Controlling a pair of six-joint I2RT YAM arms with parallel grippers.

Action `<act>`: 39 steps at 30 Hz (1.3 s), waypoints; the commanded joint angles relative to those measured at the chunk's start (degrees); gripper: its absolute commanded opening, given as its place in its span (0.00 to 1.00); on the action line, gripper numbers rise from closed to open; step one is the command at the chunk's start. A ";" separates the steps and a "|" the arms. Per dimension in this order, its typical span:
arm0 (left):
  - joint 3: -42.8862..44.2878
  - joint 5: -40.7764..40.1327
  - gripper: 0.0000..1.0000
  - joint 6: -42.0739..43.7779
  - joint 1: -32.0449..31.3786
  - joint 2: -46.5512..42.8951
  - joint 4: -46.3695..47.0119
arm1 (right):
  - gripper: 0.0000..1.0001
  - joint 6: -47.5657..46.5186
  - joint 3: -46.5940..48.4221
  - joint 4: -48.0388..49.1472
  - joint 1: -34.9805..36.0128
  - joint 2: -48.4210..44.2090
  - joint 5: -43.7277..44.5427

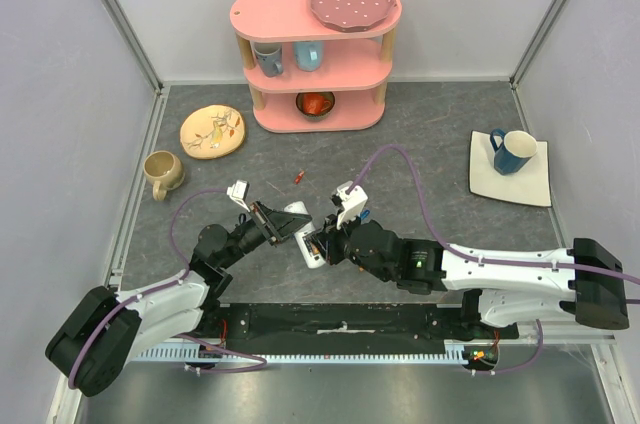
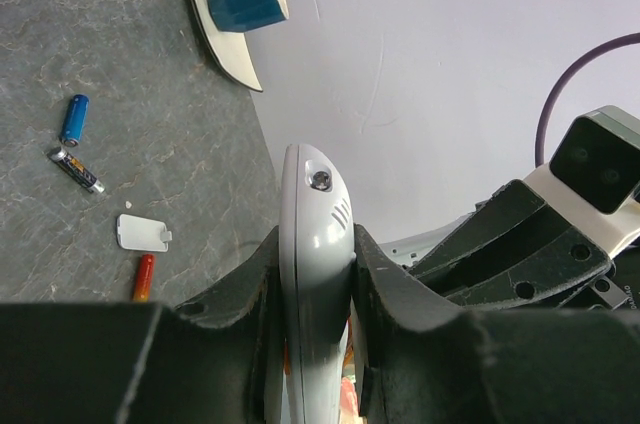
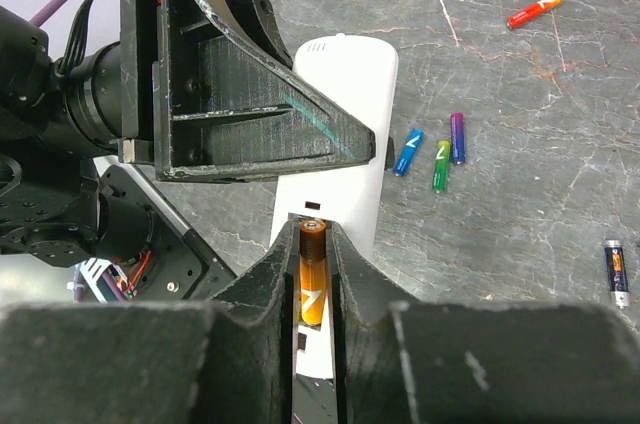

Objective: Load the batteries into the remote control

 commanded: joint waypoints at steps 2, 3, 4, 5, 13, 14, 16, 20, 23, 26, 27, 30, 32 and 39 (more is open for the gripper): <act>0.09 -0.70 0.02 0.75 -0.21 -1.48 5.14 | 0.26 0.30 1.40 -4.47 0.21 1.03 2.56; 0.09 -0.70 0.02 0.84 -0.21 -1.39 5.14 | 0.27 0.39 1.49 -4.47 0.30 1.03 2.65; 0.09 -0.44 0.02 1.02 -0.21 -1.48 4.88 | 0.28 0.39 1.67 -4.55 0.21 1.03 2.56; 0.18 -0.44 0.02 1.11 -0.21 -1.48 4.79 | 0.29 0.30 1.75 -4.81 0.30 0.86 2.91; -0.09 -0.26 0.02 1.63 -0.21 -1.57 4.35 | 0.33 0.13 2.81 -5.08 0.21 0.50 4.41; -0.09 -0.17 0.02 1.72 -0.21 -1.65 4.26 | 0.34 0.04 2.90 -6.47 0.21 0.24 4.50; -0.09 -0.17 0.02 1.81 -0.21 -1.57 4.17 | 0.37 0.04 3.34 -6.75 0.21 -0.02 5.11; -0.35 -0.17 0.02 2.16 -0.21 -1.57 4.17 | 0.41 -0.05 4.13 -7.63 0.30 -1.51 5.73; -0.44 -0.26 0.02 2.51 -0.21 -1.74 4.08 | 0.44 -0.40 4.83 -7.81 0.21 -2.74 5.73; -0.53 -0.26 0.02 2.60 -0.21 -1.48 3.99 | 0.46 -1.36 5.36 -7.54 0.21 -3.89 4.94; -0.53 -0.26 0.02 2.60 -0.21 -1.31 4.00 | 0.48 -1.63 5.88 -7.54 0.30 -4.07 4.59; -0.61 -0.17 0.02 2.69 -0.21 -1.04 4.08 | 0.52 -2.86 6.76 -7.46 0.21 -4.68 3.18; -0.61 -0.35 0.02 2.78 -0.21 -0.95 4.08 | 0.54 -3.47 7.03 -7.46 0.21 -5.03 2.57; -0.35 -0.26 0.02 3.13 -0.21 -1.39 4.44 | 0.68 4.77 3.88 -8.25 -1.45 -8.02 2.32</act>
